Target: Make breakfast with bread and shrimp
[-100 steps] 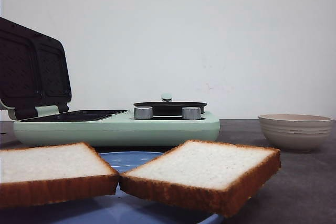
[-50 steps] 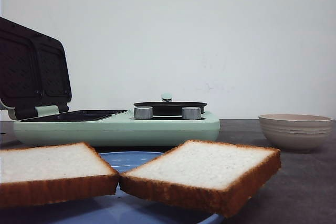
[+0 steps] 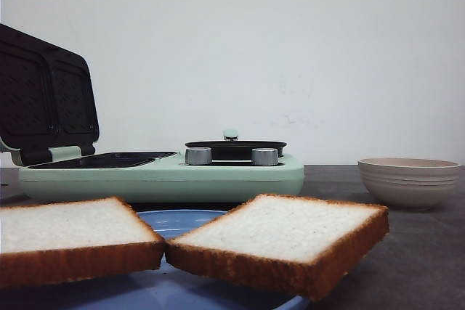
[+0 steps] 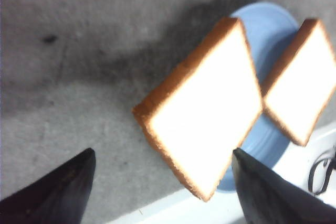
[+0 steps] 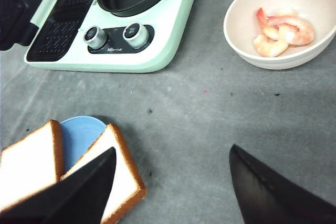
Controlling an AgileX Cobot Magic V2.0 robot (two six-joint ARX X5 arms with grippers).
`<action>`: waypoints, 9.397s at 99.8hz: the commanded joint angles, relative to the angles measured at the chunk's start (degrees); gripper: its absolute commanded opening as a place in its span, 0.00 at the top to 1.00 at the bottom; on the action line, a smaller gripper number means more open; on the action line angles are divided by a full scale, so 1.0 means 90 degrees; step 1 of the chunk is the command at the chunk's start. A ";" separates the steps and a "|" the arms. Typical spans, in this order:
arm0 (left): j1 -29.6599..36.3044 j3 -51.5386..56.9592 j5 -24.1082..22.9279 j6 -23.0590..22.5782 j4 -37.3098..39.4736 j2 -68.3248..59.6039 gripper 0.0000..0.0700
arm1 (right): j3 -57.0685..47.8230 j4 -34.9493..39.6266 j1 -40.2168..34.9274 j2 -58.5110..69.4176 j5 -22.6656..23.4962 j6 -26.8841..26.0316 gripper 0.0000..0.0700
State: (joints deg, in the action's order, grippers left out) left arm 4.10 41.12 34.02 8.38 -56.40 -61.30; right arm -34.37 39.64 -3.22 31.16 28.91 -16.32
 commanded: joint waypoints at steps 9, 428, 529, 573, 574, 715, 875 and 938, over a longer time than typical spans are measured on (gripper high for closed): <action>0.0272 0.0090 0.0029 -0.0170 0.0029 -0.0449 0.36 | -0.0095 -0.0046 -0.0005 0.0019 0.0022 0.0080 0.39; 0.1834 0.2897 -0.5680 -0.5355 0.6591 -0.3123 1.00 | -0.0095 0.0002 -0.0294 0.0019 0.0121 0.0080 0.39; 0.1846 0.4056 -0.5561 -0.7249 0.6873 -0.5163 1.00 | -0.0095 0.0049 -0.0393 0.0019 0.0121 0.0151 0.39; 0.1846 0.4056 -0.5212 -0.7261 0.6832 -0.5280 1.00 | -0.0095 0.0075 -0.0425 0.0019 0.0119 0.0151 0.39; 0.1846 0.4056 -0.5204 -0.7261 0.6832 -0.5280 1.00 | -0.0095 0.0075 -0.0425 0.0019 0.0119 0.0151 0.39; 0.1673 0.5039 -0.4864 -0.5994 0.4549 -0.5095 0.10 | -0.0095 0.0075 -0.0425 0.0019 0.0119 0.0175 0.39; 0.0724 0.6234 -0.1783 -0.2215 0.1707 -0.3242 0.10 | -0.0095 0.0321 -0.0425 0.0027 0.0466 0.0078 0.39; 0.0226 0.5875 -0.0459 -0.1970 0.1307 -0.2288 0.10 | -0.0046 0.0566 -0.0437 0.1098 0.1622 -0.0233 0.39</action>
State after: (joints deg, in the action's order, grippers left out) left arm 6.09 94.59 29.71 -9.65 -45.12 -82.54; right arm -34.37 45.34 -6.87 39.35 42.52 -18.31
